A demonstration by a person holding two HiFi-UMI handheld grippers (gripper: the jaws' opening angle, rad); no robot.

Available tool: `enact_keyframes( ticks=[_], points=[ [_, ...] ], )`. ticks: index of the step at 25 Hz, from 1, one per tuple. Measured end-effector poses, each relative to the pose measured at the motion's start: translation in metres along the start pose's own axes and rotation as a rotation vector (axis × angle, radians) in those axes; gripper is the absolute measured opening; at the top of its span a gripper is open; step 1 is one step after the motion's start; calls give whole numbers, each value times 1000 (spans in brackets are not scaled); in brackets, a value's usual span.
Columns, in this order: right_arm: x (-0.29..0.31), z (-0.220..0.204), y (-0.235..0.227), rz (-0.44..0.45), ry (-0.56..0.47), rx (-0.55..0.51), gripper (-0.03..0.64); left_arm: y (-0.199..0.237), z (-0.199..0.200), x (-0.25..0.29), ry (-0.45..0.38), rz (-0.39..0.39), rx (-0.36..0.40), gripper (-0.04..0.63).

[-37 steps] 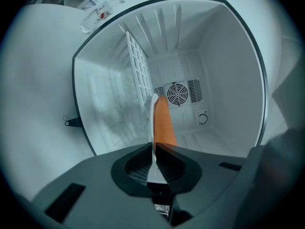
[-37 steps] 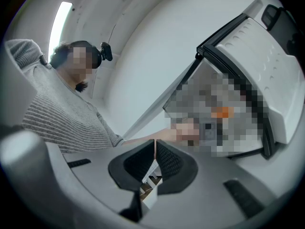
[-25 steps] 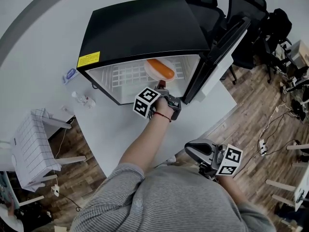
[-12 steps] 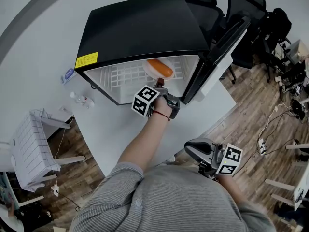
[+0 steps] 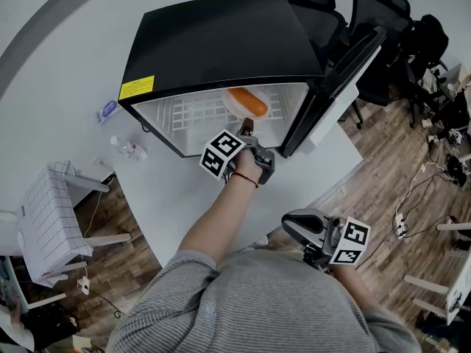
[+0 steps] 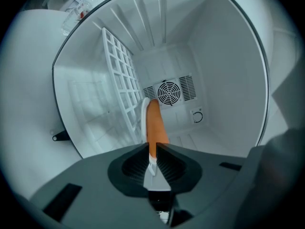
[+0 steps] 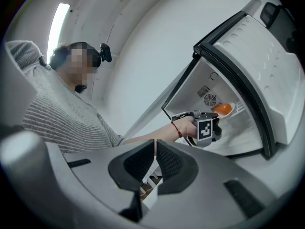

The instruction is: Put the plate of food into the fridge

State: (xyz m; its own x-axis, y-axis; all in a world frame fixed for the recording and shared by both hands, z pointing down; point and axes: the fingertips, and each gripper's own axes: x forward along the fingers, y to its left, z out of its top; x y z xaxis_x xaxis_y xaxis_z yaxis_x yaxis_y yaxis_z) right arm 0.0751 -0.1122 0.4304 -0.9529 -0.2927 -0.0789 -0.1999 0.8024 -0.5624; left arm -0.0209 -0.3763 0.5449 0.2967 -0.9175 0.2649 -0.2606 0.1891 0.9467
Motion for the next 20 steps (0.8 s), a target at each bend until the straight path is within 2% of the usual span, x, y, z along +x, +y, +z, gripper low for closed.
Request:
enact_keyframes(
  ticks=[5,12,15,20],
  points=[
    [0,-1,2,8,4,-1,15,0,0,-11,5,-11,46,32],
    [3,-4,6,24,12,-5,15,13,1,-26,21,23,177,27],
    [3,-6,7,27,18,-6,15,12,-1,-29,38,6,262,11],
    [6,-9,9,37,27,-4,15,-3,-12,-34,106,-93,451,11]
  ],
)
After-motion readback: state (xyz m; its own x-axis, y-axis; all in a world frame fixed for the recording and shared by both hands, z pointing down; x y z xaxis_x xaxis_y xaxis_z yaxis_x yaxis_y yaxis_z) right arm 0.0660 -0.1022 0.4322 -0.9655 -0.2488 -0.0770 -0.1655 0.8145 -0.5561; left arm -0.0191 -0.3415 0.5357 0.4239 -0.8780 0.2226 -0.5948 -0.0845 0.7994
